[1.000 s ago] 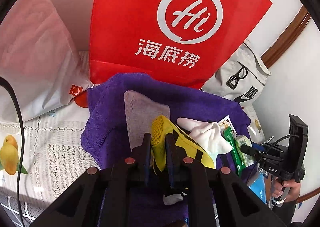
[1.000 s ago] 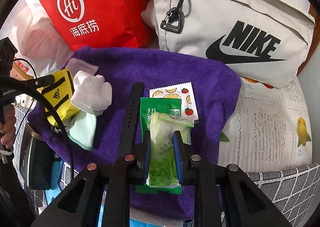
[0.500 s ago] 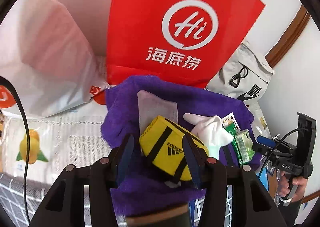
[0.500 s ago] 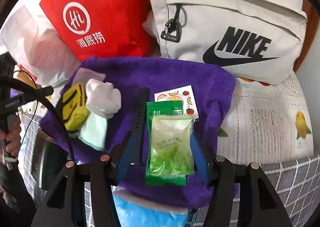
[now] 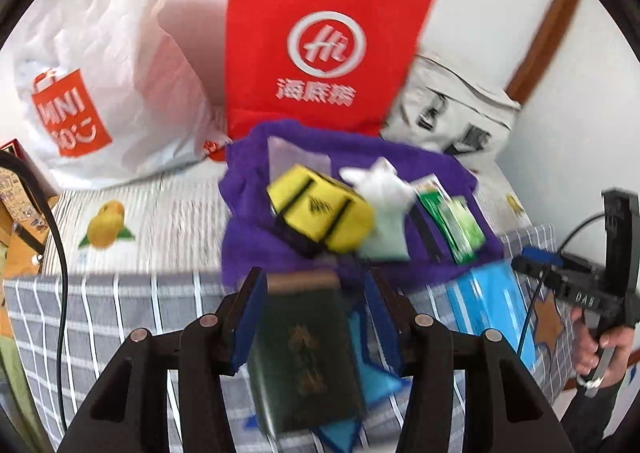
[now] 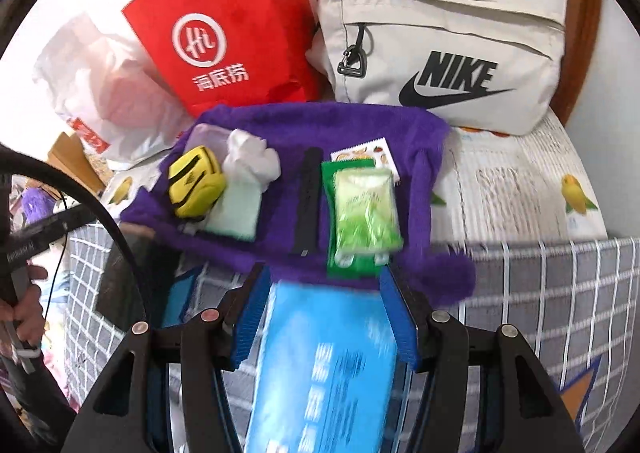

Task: Organize soft objects
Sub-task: 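Grasp the white block with the left gripper while the right gripper withdraws from the towel, then grasp the black strap on the sheet with the right gripper while the left holds the white block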

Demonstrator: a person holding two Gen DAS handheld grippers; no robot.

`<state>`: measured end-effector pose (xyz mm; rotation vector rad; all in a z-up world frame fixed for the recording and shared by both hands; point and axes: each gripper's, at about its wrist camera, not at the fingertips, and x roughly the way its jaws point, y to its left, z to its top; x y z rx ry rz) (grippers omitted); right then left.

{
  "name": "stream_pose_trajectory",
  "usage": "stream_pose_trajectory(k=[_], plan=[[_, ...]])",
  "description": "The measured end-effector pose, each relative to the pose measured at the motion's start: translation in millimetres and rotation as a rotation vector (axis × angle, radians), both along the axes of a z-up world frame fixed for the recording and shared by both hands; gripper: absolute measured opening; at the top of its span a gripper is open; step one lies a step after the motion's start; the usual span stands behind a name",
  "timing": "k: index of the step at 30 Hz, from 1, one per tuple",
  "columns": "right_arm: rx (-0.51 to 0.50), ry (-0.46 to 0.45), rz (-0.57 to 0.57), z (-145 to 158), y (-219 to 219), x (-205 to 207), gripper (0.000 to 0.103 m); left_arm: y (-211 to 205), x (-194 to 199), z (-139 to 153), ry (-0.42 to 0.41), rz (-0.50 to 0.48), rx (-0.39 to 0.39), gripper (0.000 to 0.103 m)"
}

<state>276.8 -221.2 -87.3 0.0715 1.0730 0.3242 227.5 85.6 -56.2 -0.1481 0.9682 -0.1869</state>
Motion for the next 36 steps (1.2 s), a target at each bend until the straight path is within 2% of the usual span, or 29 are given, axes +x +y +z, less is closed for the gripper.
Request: stream_pose_trajectory(k=[3,7,12,17,23,28,36], plan=[[0.009,-0.028,-0.003,10.2,-3.1,-28.1,0.058,-10.6,-30.9,-4.1,-0.009,-0.03,-0.006,0.074],[-0.002,-0.07,0.0,18.7,-5.2,-65.6,0.058,-25.9,-68.2,-16.6,-0.002,-0.062,0.01,0.081],[-0.033,-0.112,0.01,21.6,-7.1,-113.4,0.058,-47.6,-111.0,-45.4,0.055,-0.09,0.021,0.082],[-0.055,-0.152,0.005,23.2,-13.8,-151.4,0.058,-61.9,-130.6,-68.0,0.095,-0.103,0.058,0.082],[-0.043,-0.161,-0.009,19.9,-22.9,-182.7,0.058,-73.6,-134.3,-81.3,0.121,-0.116,0.071,0.082],[-0.096,-0.176,-0.011,16.2,-28.4,-198.1,0.058,-85.4,-134.3,-86.9,0.129,-0.135,0.08,0.082],[-0.066,-0.171,-0.021,11.0,-38.3,-208.7,0.058,-102.9,-131.4,-106.7,0.139,-0.122,0.208,0.082]])
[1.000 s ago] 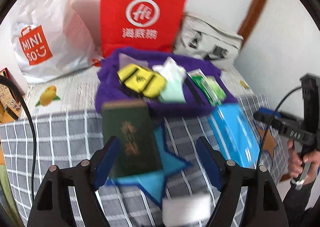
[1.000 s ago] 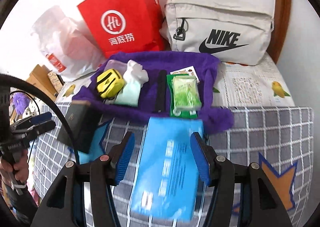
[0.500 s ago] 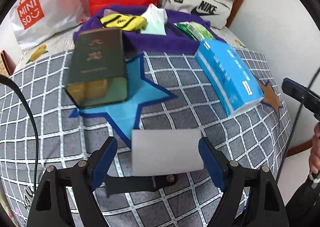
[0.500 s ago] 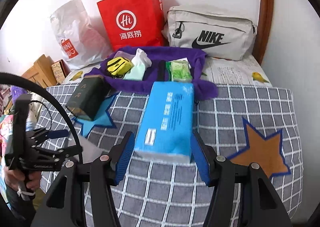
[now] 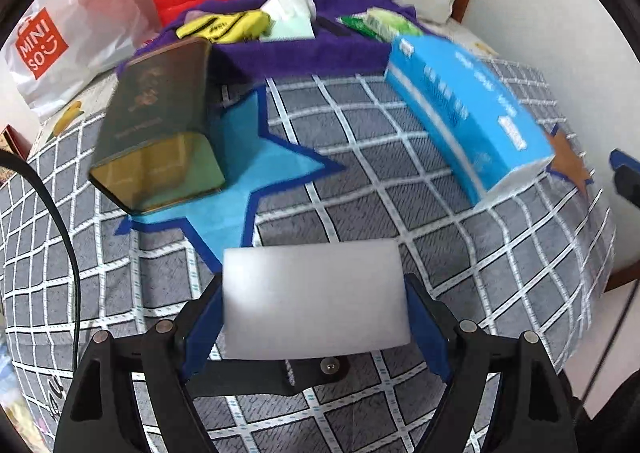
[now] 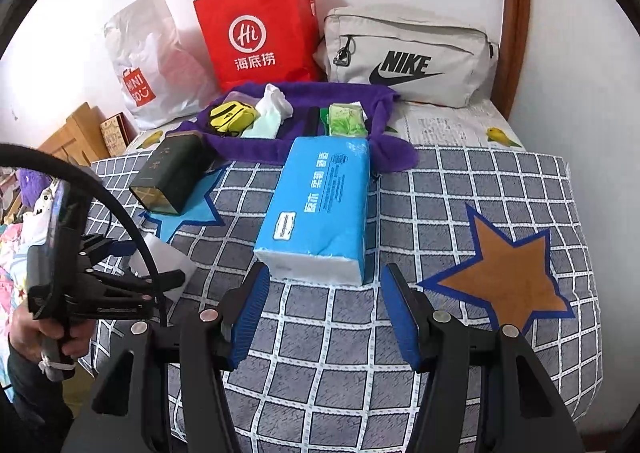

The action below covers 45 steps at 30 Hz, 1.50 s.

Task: Organize soft objects
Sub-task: 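Grasp the black strap on the sheet with the right gripper while the left holds the white block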

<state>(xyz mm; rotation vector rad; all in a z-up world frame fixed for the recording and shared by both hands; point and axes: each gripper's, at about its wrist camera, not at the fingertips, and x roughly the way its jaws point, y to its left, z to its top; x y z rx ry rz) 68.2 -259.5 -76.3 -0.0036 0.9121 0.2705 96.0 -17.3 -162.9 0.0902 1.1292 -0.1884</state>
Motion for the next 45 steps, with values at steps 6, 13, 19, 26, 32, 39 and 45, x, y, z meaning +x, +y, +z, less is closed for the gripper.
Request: stream_pose_trajectory(k=[6,13,19,26,32,39,45], plan=[[0.014,0.011,0.011,-4.6,3.6,-3.5,0.058,11.3,3.5,-3.7,-0.033,0.065,-0.072,0.079],[0.022,0.013,0.081,-8.1,25.9,-13.0,0.058,48.0,-9.9,28.2,-0.124,0.113,-0.081,0.079],[0.085,0.056,0.207,-24.8,66.1,-12.4,0.058,100.9,-23.2,35.3,-0.12,0.225,-0.095,0.079],[0.082,0.098,0.445,-58.9,138.2,-7.5,0.058,145.2,-32.9,35.2,-0.116,0.324,-0.122,0.079],[0.02,0.076,0.583,-78.8,187.4,-9.2,0.056,167.5,-41.3,35.0,-0.109,0.353,-0.177,0.08],[-0.087,0.084,0.657,-94.6,219.9,-11.0,0.056,175.5,-47.3,36.6,-0.119,0.365,-0.215,0.08],[-0.146,0.021,0.654,-94.4,230.5,-22.8,0.025,163.0,-51.8,38.4,-0.127,0.331,-0.2,0.08]])
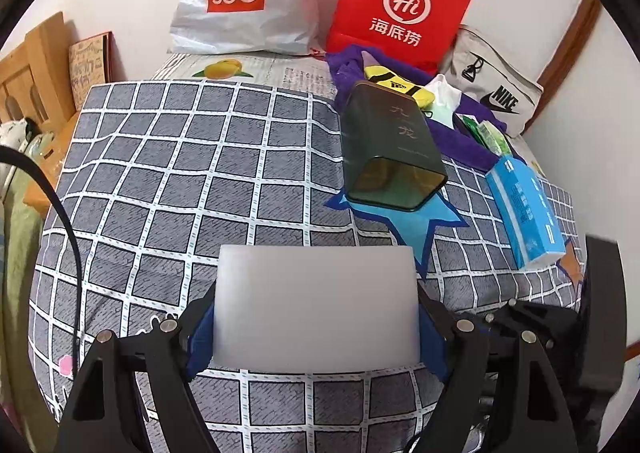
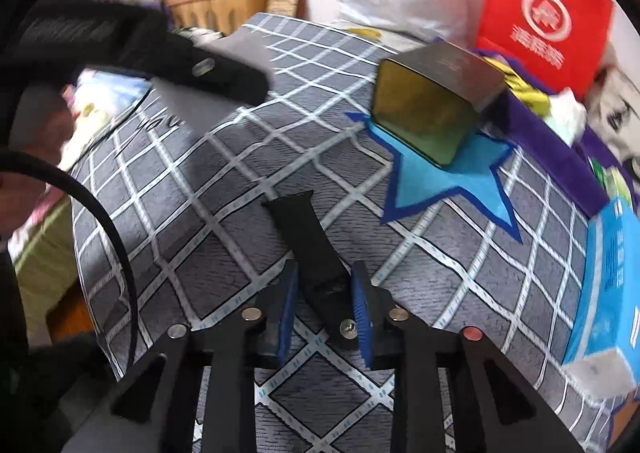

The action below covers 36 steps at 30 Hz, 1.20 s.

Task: Organize soft objects
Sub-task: 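Grasp the black strap on the sheet with the right gripper while the left holds the white block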

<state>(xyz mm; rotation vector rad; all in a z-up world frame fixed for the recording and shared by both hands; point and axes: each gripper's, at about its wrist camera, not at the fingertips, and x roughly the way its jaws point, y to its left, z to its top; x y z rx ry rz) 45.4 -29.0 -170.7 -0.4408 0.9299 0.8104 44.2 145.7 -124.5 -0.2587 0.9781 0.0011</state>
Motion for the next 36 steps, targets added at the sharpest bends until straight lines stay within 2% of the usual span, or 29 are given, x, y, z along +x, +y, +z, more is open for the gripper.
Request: stream_pose_trajectory(k=[8,10,12,15,18,19,21,24,28,32,34,36], plan=[[0.068,0.104,-0.246,9.2,-50.8,24.9,0.025,15.1,-8.6,1.3,-0.008,0.043,-0.024,0.08],[0.075,0.133,-0.274,7.5,-62.4,29.8,0.026,14.1,-8.8,0.3,-0.005,0.041,-0.024,0.08],[0.072,0.145,-0.263,5.1,-64.6,31.6,0.028,9.7,-8.7,-1.0,-0.002,0.028,-0.016,0.08],[0.046,0.128,-0.225,4.5,-59.3,29.7,0.035,3.9,-7.5,-2.4,0.003,0.009,-0.017,0.08],[0.016,0.098,-0.193,0.2,-48.3,31.0,0.036,-0.6,-6.5,-2.9,0.005,-0.003,-0.008,0.08],[0.003,0.065,-0.18,-2.0,-41.6,31.0,0.034,-1.4,-6.6,-2.9,0.006,-0.005,-0.007,0.08],[-0.008,0.041,-0.175,-3.0,-36.6,31.3,0.021,-1.8,-6.5,-2.9,0.007,-0.009,-0.004,0.08],[0.02,0.073,-0.211,-0.1,-39.7,35.7,0.02,-0.4,-6.6,-3.7,0.01,-0.008,-0.003,0.08],[0.085,0.128,-0.338,7.2,-62.9,43.0,0.021,-0.8,-5.2,-6.3,0.017,-0.009,-0.006,0.08],[0.041,0.132,-0.332,2.6,-63.2,42.2,0.022,-5.1,-5.3,-6.9,0.016,-0.022,-0.006,0.08],[0.037,0.128,-0.329,1.5,-63.4,39.9,0.03,-4.9,-5.5,-7.0,0.016,-0.022,-0.012,0.08],[0.04,0.124,-0.31,0.6,-60.3,38.7,0.03,-4.2,-5.1,-7.1,0.017,-0.022,-0.013,0.08]])
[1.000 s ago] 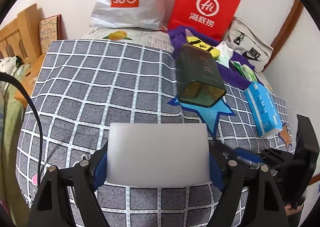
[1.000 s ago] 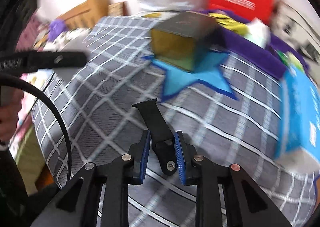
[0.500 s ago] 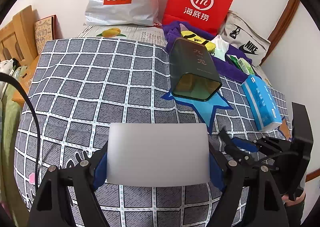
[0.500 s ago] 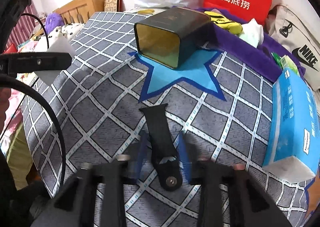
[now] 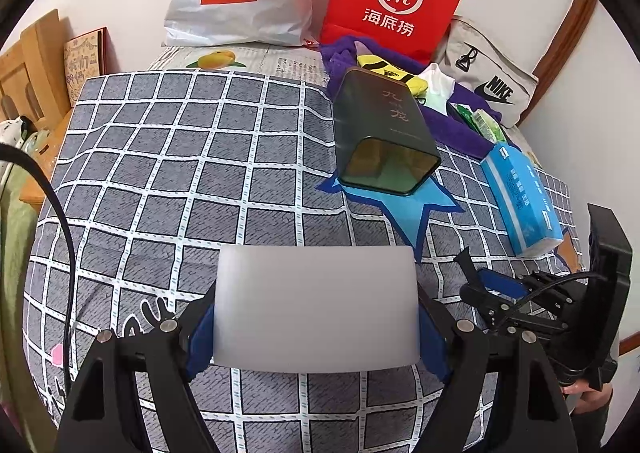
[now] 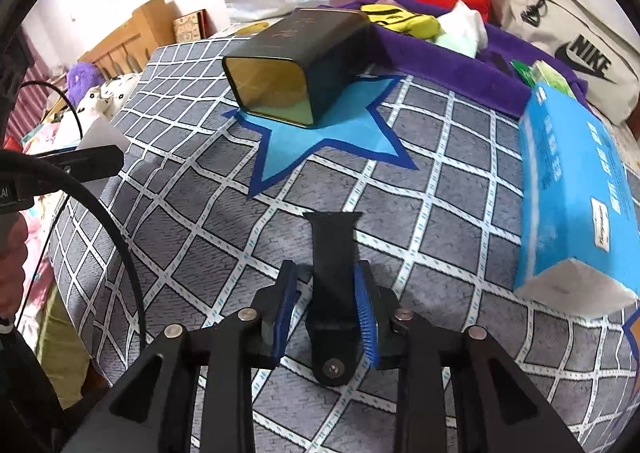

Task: Organize soft objects
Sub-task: 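Grasp the black strap on the sheet with the right gripper while the left holds the white block, then carry the black strap onto the towel and open the right gripper while the left carries the block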

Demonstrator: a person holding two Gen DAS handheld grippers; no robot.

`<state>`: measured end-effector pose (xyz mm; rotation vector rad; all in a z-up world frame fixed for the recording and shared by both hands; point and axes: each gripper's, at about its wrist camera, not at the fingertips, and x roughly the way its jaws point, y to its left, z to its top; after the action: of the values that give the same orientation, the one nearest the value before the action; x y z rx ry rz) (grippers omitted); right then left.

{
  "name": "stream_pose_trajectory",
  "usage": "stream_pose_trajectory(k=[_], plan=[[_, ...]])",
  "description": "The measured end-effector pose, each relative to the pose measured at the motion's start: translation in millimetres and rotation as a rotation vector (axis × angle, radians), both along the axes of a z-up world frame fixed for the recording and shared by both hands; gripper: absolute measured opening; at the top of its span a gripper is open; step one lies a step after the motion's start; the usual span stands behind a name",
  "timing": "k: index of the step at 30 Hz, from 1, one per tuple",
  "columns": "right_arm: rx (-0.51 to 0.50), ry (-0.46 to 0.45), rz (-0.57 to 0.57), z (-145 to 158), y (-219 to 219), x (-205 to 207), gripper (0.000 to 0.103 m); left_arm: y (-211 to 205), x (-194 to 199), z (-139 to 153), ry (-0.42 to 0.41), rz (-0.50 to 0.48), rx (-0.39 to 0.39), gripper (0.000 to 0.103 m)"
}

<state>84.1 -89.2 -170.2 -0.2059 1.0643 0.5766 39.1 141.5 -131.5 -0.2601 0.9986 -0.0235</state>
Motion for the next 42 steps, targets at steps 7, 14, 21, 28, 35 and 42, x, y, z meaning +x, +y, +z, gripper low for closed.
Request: stream_pose_trajectory(k=[7,14,21,28,35,42], plan=[[0.023,-0.051,-0.017,-3.5,1.8,6.1,0.021,-2.1,3.0,0.0,0.011,-0.005,0.012,0.08],[0.094,-0.031,-0.057,22.8,-18.9,8.0,0.021,-14.7,10.1,12.0,-0.023,-0.043,-0.004,0.08],[0.09,-0.055,-0.07,46.7,-34.1,8.5,0.021,-34.5,18.6,30.6,-0.067,-0.098,0.001,0.079],[0.119,-0.066,-0.09,70.2,-48.5,17.1,0.021,-45.6,34.3,47.3,-0.082,-0.131,0.012,0.08],[0.148,-0.088,-0.112,92.5,-57.1,36.7,0.021,-54.9,53.8,58.6,-0.113,-0.161,0.017,0.079],[0.164,-0.115,-0.127,107.9,-63.1,54.2,0.021,-63.4,76.0,66.1,-0.134,-0.192,0.04,0.079]])
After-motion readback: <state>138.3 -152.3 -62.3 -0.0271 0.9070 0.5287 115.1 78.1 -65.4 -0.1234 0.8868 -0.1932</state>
